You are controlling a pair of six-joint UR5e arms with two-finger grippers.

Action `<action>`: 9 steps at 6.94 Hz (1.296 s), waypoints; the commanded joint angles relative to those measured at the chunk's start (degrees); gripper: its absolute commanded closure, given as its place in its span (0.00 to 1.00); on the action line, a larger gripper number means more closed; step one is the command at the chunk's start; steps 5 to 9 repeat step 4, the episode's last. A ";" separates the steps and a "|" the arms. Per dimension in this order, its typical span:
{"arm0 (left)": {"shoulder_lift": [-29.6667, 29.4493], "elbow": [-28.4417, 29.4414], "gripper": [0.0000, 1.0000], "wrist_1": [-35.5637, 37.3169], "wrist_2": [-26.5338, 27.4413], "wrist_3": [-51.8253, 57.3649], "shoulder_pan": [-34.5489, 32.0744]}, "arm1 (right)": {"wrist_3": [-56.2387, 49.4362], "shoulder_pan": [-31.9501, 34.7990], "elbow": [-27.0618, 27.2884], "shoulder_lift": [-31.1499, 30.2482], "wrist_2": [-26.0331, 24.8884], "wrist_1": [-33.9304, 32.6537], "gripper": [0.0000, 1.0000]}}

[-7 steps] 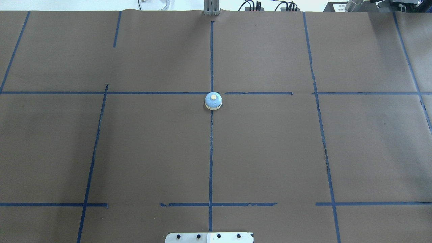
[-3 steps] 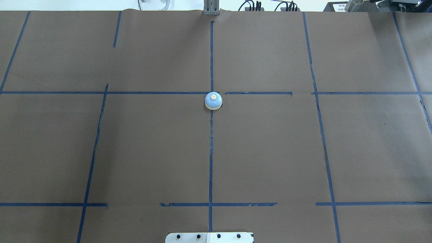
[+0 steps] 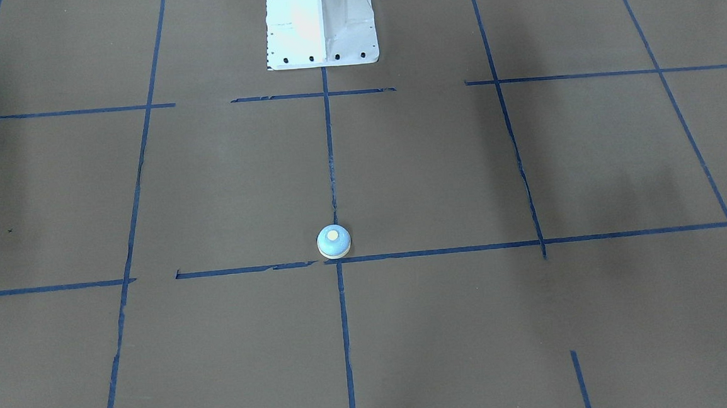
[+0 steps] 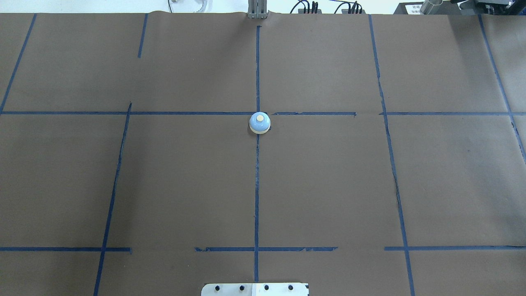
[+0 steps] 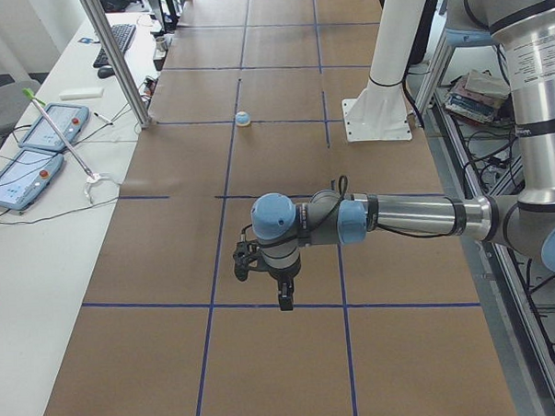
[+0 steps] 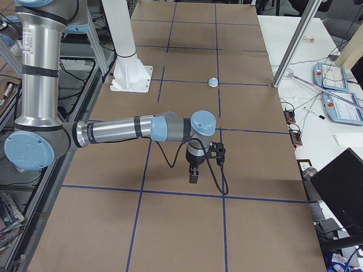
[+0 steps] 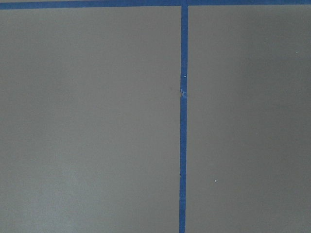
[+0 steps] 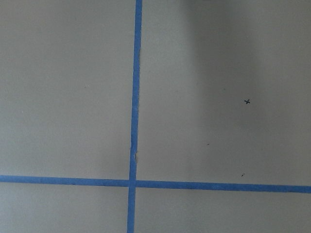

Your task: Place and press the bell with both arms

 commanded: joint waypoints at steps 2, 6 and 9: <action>0.66 0.40 0.00 0.21 0.01 -0.16 0.01 | -4.03 -0.09 -0.15 -3.19 0.18 0.09 0.00; 0.66 0.40 0.00 0.21 -0.07 -0.16 0.01 | -8.36 -0.09 -0.06 -4.17 0.27 0.09 0.00; 0.66 0.40 0.00 0.21 -0.07 -0.16 0.01 | -8.36 -0.09 -0.06 -4.17 0.27 0.09 0.00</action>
